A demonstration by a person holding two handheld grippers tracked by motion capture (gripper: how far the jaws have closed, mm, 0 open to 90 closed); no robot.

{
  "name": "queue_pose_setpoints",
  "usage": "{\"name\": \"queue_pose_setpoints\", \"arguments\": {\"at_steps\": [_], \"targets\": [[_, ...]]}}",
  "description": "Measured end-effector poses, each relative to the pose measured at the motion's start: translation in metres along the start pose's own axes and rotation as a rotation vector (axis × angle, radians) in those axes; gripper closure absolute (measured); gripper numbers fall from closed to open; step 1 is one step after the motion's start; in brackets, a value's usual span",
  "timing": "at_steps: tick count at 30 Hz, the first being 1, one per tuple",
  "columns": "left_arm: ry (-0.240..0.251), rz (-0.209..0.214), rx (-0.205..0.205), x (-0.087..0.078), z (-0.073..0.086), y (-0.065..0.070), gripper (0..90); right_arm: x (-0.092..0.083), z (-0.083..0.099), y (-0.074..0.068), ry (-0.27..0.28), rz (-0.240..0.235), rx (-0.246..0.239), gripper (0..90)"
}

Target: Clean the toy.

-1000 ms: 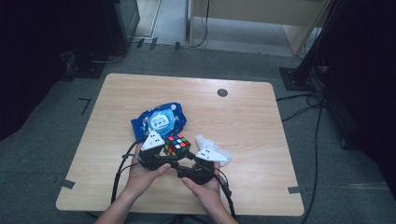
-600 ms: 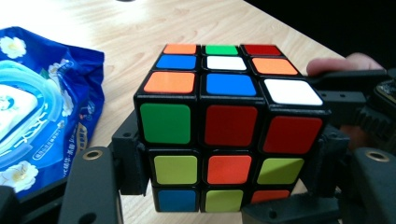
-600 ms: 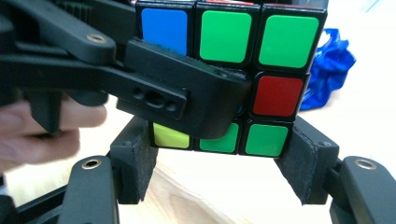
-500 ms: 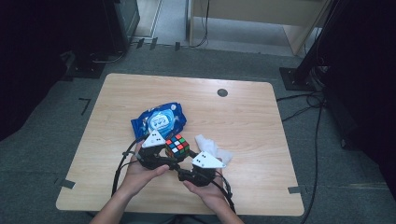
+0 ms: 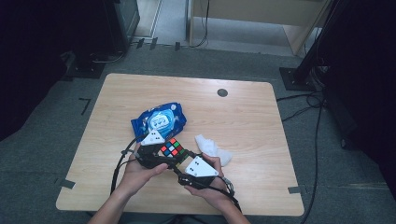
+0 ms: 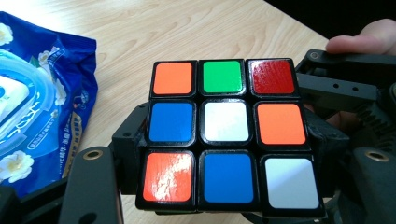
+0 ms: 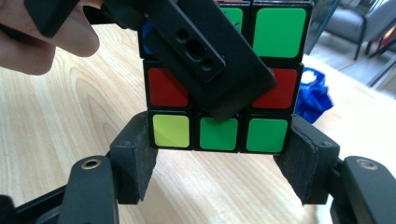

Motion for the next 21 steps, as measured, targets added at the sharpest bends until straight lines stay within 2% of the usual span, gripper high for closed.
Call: {"name": "queue_pose_setpoints", "arguments": {"at_steps": [4, 5, 6, 7, 8, 9, 10, 12, 14, 17, 18, 19, 20, 21], "targets": [[0.036, -0.019, -0.026, -0.003, -0.001, -0.006, 33.2, 0.005, 0.006, 0.006, -0.043, -0.026, 0.074, 27.9], [0.054, -0.021, -0.035, -0.006, -0.002, -0.008, 33.2, 0.006, 0.009, 0.009, -0.057, -0.021, 0.099, 29.8], [0.054, -0.021, -0.035, -0.006, -0.002, -0.008, 33.3, 0.006, 0.012, 0.013, -0.061, -0.007, 0.122, 35.8], [0.083, -0.014, -0.045, -0.01, -0.003, -0.01, 33.3, 0.006, 0.015, 0.017, -0.059, 0.014, 0.159, 42.2], [0.083, -0.014, -0.045, -0.01, -0.003, -0.01, 33.3, 0.006, 0.015, 0.017, -0.059, 0.014, 0.159, 42.2], [0.095, -0.01, -0.042, -0.012, -0.004, -0.01, 33.3, 0.005, 0.017, 0.021, -0.06, 0.024, 0.218, 48.1], [0.1, -0.009, -0.032, -0.012, -0.004, -0.008, 33.3, 0.003, 0.02, 0.03, -0.038, 0.006, 0.348, 66.2], [0.096, -0.003, -0.02, -0.009, -0.004, -0.005, 33.3, 0.002, 0.02, 0.033, -0.014, -0.031, 0.424, 74.1], [0.091, 0.004, -0.008, -0.006, -0.003, -0.002, 33.2, -0.001, 0.017, 0.032, 0.014, -0.054, 0.456, 79.2], [0.087, 0.01, 0.004, -0.004, -0.002, 0.0, 33.2, -0.007, 0.01, 0.032, 0.06, -0.061, 0.505, 84.8], [0.092, 0.019, -0.001, -0.004, -0.002, 0.001, 33.2, -0.009, 0.009, 0.032, 0.068, -0.063, 0.526, 86.3], [0.092, 0.019, -0.001, -0.004, -0.002, 0.001, 33.2, -0.009, 0.009, 0.032, 0.068, -0.063, 0.526, 86.3], [0.09, 0.026, 0.011, -0.005, -0.002, 0.002, 33.2, -0.011, 0.008, 0.034, 0.087, -0.081, 0.555, 89.0], [0.09, 0.026, 0.011, -0.005, -0.002, 0.002, 33.2, -0.011, 0.008, 0.034, 0.087, -0.081, 0.555, 89.0]]}}
Point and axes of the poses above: each handheld gripper's, and its own axes: x roughly forward along the jaws, z roughly out of its underside, y roughly to its right, the point moved 3 cm from there along x, roughly forward along the jaws, and after that the axes turned 6 degrees about -z, right-handed, at the moved point
